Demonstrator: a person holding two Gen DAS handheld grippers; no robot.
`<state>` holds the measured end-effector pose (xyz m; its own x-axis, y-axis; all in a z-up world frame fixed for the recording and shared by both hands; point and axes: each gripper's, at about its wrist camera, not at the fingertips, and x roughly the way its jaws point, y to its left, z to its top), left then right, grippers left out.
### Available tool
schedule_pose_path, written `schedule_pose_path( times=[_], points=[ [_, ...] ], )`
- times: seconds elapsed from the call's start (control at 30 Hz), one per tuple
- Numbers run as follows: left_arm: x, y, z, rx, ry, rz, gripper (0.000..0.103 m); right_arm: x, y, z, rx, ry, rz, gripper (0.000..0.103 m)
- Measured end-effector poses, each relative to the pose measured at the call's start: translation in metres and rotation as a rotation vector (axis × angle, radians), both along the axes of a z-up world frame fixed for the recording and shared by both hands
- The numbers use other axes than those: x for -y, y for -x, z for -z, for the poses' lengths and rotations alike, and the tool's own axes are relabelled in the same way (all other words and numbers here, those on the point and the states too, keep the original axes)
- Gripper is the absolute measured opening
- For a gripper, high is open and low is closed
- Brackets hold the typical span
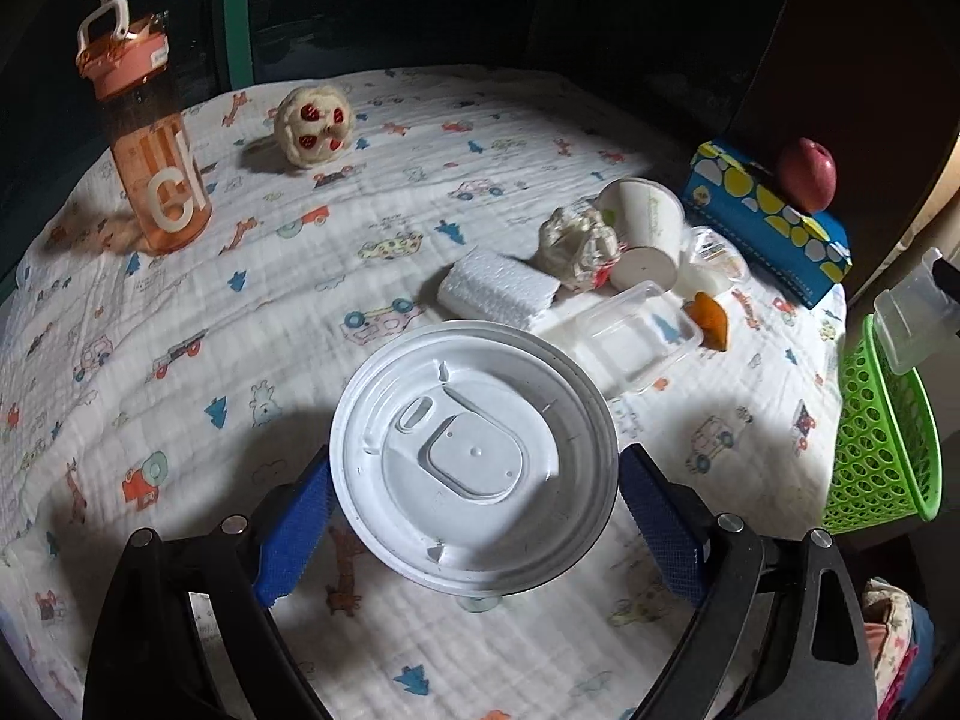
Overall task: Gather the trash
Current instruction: 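Carry the clear box to the basket with the right tool while the left tool lifts the white lid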
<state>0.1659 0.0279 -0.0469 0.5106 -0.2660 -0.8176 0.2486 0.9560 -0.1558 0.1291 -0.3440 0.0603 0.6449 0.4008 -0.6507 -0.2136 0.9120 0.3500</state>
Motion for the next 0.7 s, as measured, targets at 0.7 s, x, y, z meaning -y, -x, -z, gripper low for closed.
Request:
schedule_pose_path(
  times=[0.7],
  points=[
    [0.183, 0.020, -0.055, 0.053, 0.078, 0.287, 0.089, 0.182, 0.069, 0.066, -0.203, 0.095, 0.401, 0.057]
  ],
)
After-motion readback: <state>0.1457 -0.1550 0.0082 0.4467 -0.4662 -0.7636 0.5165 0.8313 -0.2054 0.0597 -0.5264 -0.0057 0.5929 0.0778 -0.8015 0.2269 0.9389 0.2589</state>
